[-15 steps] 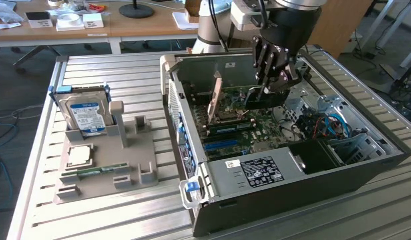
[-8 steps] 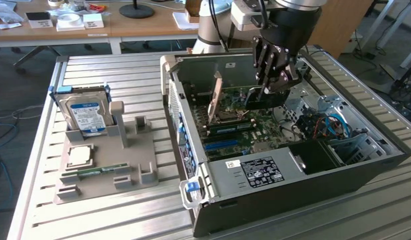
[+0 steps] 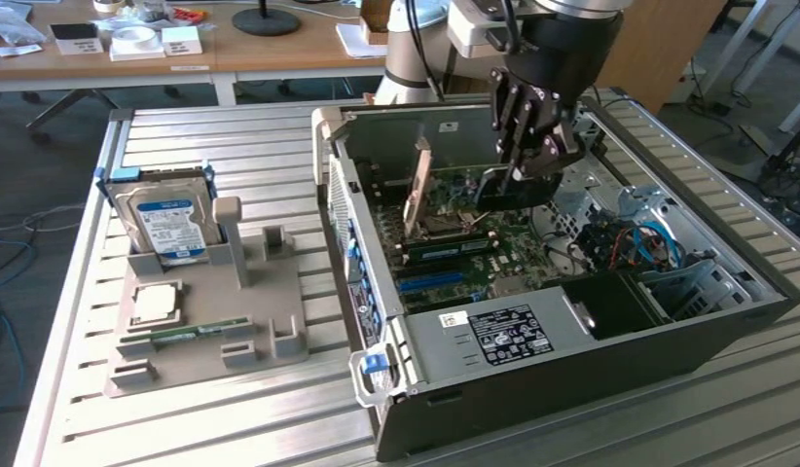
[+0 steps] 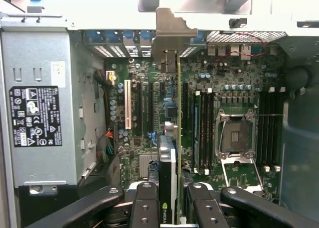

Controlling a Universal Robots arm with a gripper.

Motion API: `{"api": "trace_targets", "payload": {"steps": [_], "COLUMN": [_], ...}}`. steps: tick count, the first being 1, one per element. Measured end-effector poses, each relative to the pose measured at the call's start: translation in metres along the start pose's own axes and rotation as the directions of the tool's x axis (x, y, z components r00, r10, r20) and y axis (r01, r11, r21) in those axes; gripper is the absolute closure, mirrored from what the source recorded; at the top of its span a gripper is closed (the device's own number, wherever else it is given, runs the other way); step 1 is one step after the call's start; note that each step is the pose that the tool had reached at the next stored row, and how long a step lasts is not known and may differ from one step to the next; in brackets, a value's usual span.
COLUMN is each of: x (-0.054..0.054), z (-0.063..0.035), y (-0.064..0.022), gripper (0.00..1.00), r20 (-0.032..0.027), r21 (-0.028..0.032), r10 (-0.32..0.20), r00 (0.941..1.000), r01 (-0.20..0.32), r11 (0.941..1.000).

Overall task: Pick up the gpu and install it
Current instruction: 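Insert the gpu into the slot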

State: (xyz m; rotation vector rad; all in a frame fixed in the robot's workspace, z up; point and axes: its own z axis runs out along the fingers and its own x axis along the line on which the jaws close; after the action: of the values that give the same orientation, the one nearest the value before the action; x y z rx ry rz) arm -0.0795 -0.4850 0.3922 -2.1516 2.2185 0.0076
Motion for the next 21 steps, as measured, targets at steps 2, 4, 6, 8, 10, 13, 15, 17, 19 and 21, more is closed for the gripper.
{"api": "trace_targets", "payload": {"steps": [2,4,6,8,10,13,15,17,19,21], "x": [-0.005,-0.009,-0.013,-0.015,-0.015,-0.015,-0.014,-0.013,-0.015,-0.017], "z": [0.0001,0.0004,0.0005,0.0006,0.0006,0.0006,0.0006,0.0006,0.0010,0.0014], "y": [0.0005,0.0010,0.0013,0.0014,0.0014,0.0014,0.0012,0.0011,0.0011,0.0011], "gripper": [0.73,0.73,0.73,0.73,0.73,0.73,0.73,0.73,0.73,0.73], "r20": [-0.0001,0.0000,0.0001,0.0000,0.0000,0.0001,0.0002,0.0001,0.0000,-0.0001], "r21": [-0.0001,0.0000,0.0000,-0.0001,-0.0001,-0.0001,-0.0001,0.0000,0.0000,-0.0001], "r10": [0.000,0.000,0.000,0.000,0.000,0.000,0.000,0.000,0.000,0.000], "r00": [1.0000,1.0000,1.0000,1.0000,1.0000,1.0000,1.0000,1.0000,1.0000,1.0000], "r01": [0.000,0.000,0.000,0.000,0.000,0.000,0.000,0.000,0.000,0.000], "r11": [1.0000,1.0000,1.0000,1.0000,1.0000,1.0000,1.0000,1.0000,1.0000,1.0000]}}
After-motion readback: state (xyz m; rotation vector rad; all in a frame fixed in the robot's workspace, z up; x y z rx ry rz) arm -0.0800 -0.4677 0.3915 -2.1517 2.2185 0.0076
